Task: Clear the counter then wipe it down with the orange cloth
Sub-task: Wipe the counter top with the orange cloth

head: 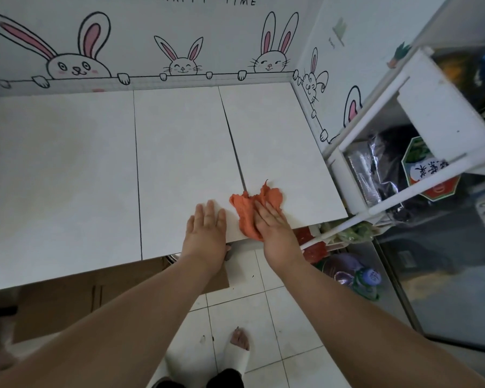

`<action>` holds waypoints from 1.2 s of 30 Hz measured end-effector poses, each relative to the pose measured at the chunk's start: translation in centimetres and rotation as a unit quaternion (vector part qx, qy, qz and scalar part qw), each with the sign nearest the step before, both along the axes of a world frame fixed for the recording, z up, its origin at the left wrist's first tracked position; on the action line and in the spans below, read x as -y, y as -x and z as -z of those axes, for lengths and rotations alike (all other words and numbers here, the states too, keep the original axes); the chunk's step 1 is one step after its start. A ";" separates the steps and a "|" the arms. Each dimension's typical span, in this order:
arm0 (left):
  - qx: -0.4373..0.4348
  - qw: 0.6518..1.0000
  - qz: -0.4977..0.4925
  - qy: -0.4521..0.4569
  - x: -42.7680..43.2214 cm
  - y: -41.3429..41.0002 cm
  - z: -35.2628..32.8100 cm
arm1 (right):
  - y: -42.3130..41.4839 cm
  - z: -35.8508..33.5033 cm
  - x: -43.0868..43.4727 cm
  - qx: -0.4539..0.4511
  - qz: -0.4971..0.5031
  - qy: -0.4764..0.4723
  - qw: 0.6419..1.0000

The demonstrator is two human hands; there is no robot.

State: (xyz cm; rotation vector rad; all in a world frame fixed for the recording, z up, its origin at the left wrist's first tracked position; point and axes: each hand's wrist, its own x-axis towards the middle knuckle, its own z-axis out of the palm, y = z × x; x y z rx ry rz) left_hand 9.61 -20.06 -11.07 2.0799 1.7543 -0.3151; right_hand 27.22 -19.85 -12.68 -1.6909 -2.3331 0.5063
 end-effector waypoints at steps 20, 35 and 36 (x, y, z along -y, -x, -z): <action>0.025 0.999 -0.038 0.021 -0.9 -1.0 -0.8 | -0.7 -0.4 -1.0 0.052 -0.015 0.026 0.998; 0.074 0.997 -0.034 -0.009 -2.5 -3.4 -1.1 | 1.2 -5.0 -6.2 -0.509 0.290 0.107 0.803; 0.066 0.997 -0.032 -0.012 -2.5 -3.6 -1.0 | 1.4 -5.0 -6.4 -0.516 0.298 0.090 0.798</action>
